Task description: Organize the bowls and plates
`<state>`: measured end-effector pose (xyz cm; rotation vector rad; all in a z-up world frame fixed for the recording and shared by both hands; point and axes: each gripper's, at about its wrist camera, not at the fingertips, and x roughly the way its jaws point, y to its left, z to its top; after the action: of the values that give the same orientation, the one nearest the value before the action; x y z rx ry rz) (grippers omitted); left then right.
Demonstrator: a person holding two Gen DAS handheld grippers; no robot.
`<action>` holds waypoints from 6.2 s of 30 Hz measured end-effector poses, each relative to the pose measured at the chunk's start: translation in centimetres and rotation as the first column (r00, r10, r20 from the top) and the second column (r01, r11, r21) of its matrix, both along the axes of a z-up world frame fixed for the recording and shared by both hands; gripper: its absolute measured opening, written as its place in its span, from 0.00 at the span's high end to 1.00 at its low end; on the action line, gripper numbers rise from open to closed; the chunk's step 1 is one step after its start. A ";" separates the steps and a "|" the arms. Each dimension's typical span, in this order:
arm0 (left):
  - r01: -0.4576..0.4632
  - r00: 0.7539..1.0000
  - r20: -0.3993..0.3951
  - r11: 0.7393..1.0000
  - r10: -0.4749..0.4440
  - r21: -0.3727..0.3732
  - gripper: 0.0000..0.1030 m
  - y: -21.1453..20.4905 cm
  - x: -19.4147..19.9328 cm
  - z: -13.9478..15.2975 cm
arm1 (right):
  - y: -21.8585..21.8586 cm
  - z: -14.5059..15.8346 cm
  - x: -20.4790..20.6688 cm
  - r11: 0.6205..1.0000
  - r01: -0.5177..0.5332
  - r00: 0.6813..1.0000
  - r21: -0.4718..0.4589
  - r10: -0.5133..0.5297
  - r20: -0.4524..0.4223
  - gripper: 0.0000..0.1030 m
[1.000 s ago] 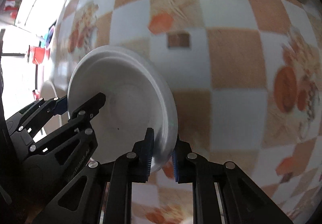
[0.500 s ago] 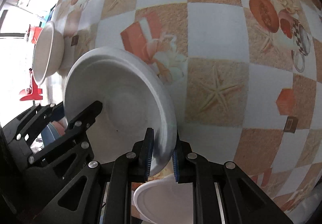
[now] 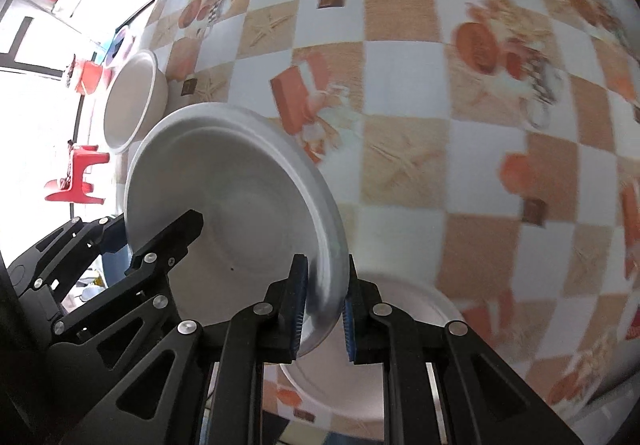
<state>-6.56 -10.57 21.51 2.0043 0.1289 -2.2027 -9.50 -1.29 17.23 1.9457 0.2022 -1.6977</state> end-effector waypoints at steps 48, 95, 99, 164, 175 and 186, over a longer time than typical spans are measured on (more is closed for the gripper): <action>-0.009 0.999 0.037 0.995 0.006 0.098 0.08 3.7 3.2 -0.2 | 8.9 1.4 2.5 0.968 0.120 0.988 0.221 -0.095 -0.122 0.30; -0.510 0.859 -0.027 0.850 0.512 -0.132 0.04 -27.7 -0.5 -2.9 | -23.3 -2.9 -2.6 0.994 -0.094 0.989 0.053 0.099 -0.111 0.09; -0.496 0.867 -0.005 0.860 0.499 -0.121 0.14 -28.5 -1.4 -4.2 | -24.6 -3.9 -2.7 0.992 -0.110 0.987 0.062 0.116 -0.108 0.09; -0.084 0.996 0.035 0.996 0.083 0.016 0.69 0.3 0.9 0.9 | 0.2 0.6 1.2 0.998 0.050 0.999 0.043 -0.050 -0.014 0.81; -0.028 1.000 0.004 0.999 0.028 0.027 0.69 3.1 -0.3 2.1 | 3.6 1.8 1.0 0.994 0.102 0.995 0.039 -0.102 -0.020 0.81; 0.060 0.998 -0.001 0.998 -0.060 0.029 0.69 6.4 0.1 2.5 | 6.9 1.9 2.2 0.987 0.148 0.989 0.055 -0.148 0.005 0.81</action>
<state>-6.48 -4.18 24.06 2.0497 0.1020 -2.2494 -7.32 5.61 19.16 2.0528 0.1028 -1.7937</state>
